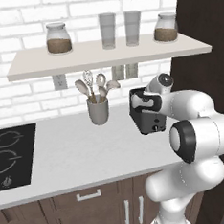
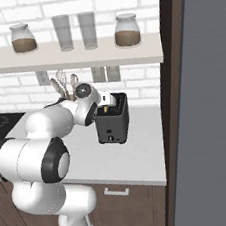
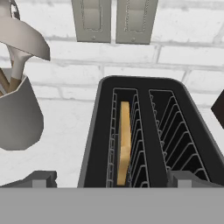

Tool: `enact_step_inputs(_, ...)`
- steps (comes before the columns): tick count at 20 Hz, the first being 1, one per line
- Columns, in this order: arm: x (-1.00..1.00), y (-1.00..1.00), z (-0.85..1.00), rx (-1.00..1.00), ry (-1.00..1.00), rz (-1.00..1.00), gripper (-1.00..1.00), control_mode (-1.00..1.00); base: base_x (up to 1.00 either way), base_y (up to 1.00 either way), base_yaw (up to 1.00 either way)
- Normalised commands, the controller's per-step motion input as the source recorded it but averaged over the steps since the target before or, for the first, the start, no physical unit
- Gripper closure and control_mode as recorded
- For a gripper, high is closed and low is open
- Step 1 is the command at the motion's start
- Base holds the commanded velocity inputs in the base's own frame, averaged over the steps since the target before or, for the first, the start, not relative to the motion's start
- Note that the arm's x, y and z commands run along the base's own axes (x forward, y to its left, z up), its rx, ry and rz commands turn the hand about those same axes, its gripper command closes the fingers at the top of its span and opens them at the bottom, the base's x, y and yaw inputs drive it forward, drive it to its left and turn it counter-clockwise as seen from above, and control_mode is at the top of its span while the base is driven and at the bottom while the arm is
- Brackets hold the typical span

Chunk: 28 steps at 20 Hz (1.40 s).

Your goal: Start the toaster. Once the lever pops up, take the bread to the plate on the dining counter.

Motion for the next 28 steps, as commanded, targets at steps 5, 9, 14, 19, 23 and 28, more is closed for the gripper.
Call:
enact_step_inputs(5,0.00,0.00,0.00,0.00,0.00,0.00,-1.00,-1.00,0.00,0.00,0.00)
enact_step_inputs(9,0.00,0.00,0.00,0.00,0.03,0.00,-1.00,-1.00,0.00,0.00,0.00)
enact_step_inputs(14,0.00,-0.01,0.00,0.00,0.04,0.00,-1.00,-1.00,0.00,0.00,0.00)
enact_step_inputs(19,-0.02,-0.11,0.00,0.00,0.00,-0.01,-1.00,-1.00,0.00,0.00,0.00)
enact_step_inputs(23,0.00,-0.01,0.00,0.00,-0.02,-0.01,-1.00,-1.00,0.00,0.00,0.00)
enact_step_inputs(28,0.00,0.00,0.00,0.00,-0.03,0.00,-1.00,-1.00,0.00,0.00,0.00)
